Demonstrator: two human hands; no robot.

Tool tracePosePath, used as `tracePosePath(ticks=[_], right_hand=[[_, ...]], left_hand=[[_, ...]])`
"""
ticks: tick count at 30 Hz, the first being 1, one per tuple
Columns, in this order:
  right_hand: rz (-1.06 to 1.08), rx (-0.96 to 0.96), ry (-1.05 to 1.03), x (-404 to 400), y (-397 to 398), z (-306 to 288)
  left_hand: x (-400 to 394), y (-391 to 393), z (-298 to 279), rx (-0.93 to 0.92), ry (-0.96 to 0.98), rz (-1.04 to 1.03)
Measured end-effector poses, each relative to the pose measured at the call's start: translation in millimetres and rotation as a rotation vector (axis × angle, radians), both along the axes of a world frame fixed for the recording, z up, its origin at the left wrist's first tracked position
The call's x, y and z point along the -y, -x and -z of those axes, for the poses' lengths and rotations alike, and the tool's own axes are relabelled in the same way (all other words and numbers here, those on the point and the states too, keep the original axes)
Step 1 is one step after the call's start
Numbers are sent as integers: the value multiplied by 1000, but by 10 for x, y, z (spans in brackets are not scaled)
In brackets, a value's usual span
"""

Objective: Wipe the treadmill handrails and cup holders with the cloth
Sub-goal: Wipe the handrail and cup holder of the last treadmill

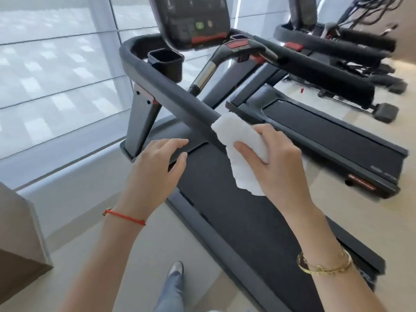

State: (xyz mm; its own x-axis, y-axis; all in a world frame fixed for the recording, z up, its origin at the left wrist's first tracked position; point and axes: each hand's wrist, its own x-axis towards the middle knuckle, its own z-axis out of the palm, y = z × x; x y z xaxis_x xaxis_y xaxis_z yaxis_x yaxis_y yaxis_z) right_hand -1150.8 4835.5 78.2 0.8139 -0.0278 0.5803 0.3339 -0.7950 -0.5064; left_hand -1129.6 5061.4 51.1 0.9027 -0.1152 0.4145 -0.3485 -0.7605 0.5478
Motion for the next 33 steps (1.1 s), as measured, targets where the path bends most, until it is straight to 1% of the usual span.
tracePosePath(ticks=[3,6,8,10,12,14,19,23,25,28,30,33], right_hand=[[141,74,3,37,-268,-49],[278,71,67,37,-534,-15],[337,-2,127,31,-681,88],[392,-163,190,10,-763,246],[482,-306,302,-12,-791,421],[557,-337,348,-16,-798,514],[664,-343,331,-87,-892,536],[688,-364,379,-354,-1198,517],[708,-354,369,-406,-1274,520],[754,-342,355,-318,-1143,548],[843,-381,349,-135,-969,569],[982,-392,237,164,-680,586]], left_hand=[[-4,-546,-61,38,-74,120],[14,-997,-109,58,-105,212],[42,-1229,-122,61,-105,273],[74,-1425,-117,60,-103,332],[109,-1599,-94,54,-108,396],[143,-1747,-60,45,-122,446],[227,-2034,-1,59,-176,546],[275,-2168,38,68,-191,605],[289,-2213,63,69,-191,619],[324,-2252,84,65,-176,645],[377,-2261,88,58,-177,664],[493,-2230,83,42,-181,707]])
